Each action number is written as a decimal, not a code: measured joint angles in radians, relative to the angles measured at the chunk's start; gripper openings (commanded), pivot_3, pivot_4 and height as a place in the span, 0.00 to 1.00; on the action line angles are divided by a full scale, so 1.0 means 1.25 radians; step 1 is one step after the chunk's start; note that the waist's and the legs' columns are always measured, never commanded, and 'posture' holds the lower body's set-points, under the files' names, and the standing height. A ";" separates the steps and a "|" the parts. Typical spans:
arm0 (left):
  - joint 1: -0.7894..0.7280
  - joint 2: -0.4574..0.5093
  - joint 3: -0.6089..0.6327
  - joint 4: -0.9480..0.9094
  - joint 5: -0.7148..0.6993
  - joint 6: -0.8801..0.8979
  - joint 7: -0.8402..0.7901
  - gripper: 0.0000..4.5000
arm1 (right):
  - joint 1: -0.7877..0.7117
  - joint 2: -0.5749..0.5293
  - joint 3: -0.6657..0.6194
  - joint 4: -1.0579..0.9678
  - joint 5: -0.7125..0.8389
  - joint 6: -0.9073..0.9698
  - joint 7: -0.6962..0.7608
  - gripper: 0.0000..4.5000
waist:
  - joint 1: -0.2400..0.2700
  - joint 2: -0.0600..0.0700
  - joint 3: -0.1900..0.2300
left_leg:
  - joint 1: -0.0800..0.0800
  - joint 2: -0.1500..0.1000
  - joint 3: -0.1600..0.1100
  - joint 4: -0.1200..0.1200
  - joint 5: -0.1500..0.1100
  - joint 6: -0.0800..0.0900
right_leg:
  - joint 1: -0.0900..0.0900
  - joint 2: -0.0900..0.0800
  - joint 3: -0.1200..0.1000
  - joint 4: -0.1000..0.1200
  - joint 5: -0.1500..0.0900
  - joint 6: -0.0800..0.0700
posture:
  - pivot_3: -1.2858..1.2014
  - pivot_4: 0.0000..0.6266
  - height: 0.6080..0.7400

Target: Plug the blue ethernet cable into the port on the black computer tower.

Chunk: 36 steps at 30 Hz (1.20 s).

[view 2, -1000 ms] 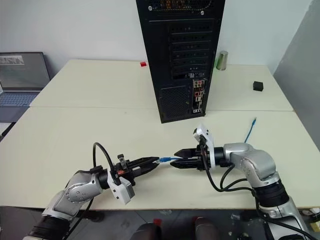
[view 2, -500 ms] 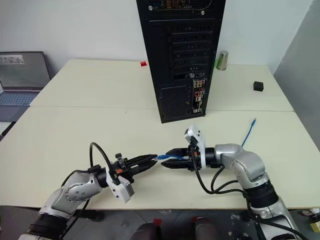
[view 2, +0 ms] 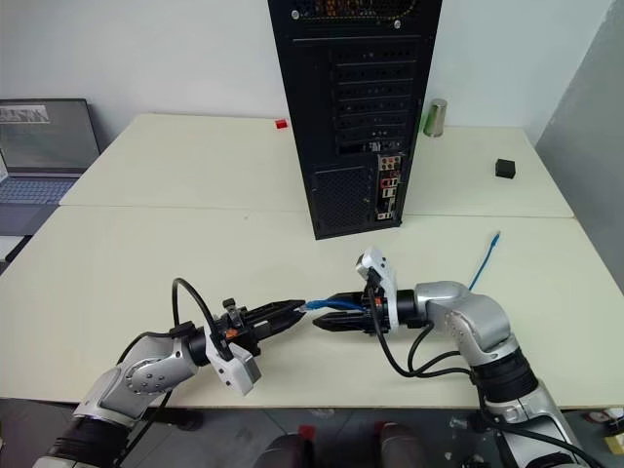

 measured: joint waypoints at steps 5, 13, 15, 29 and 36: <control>0.005 0.004 -0.002 -0.001 0.003 0.000 0.001 0.06 | -0.011 0.000 0.000 0.001 0.002 0.000 0.003 0.46 | 0.000 0.000 0.000 | 0.000 0.000 0.000 0.000 0.000 0.000 | 0.000 0.000 -0.001 0.000 0.000 0.000 | 0.52 0.24 1.00; 0.008 0.008 -0.003 -0.008 0.003 0.000 0.001 0.06 | -0.011 -0.003 0.001 0.007 -0.008 -0.023 0.003 0.46 | 0.000 0.000 0.000 | 0.000 0.000 -0.001 0.000 0.000 0.000 | 0.000 0.000 -0.001 0.000 0.000 0.000 | 0.52 0.24 1.00; 0.008 0.008 -0.003 -0.010 0.003 0.000 0.001 0.06 | -0.010 -0.004 0.004 0.007 -0.026 -0.044 0.003 0.46 | 0.000 0.000 0.000 | 0.000 0.000 -0.001 0.000 0.000 0.000 | 0.000 0.000 -0.001 0.000 0.000 0.000 | 0.52 0.24 1.00; 0.012 0.008 -0.003 -0.011 0.004 0.001 0.008 0.06 | -0.002 0.004 0.003 0.015 -0.057 -0.099 0.009 0.46 | 0.000 0.000 0.000 | 0.000 0.000 -0.001 0.000 0.000 0.000 | 0.000 0.000 -0.001 0.000 0.000 0.000 | 0.52 0.24 1.00; 0.016 0.008 -0.003 -0.012 0.006 0.000 0.018 0.06 | 0.000 0.003 0.003 0.015 -0.057 -0.083 0.017 0.46 | 0.000 0.000 0.000 | 0.000 0.000 -0.001 0.000 0.000 0.000 | 0.000 0.000 -0.001 0.000 0.000 0.000 | 0.52 0.24 1.00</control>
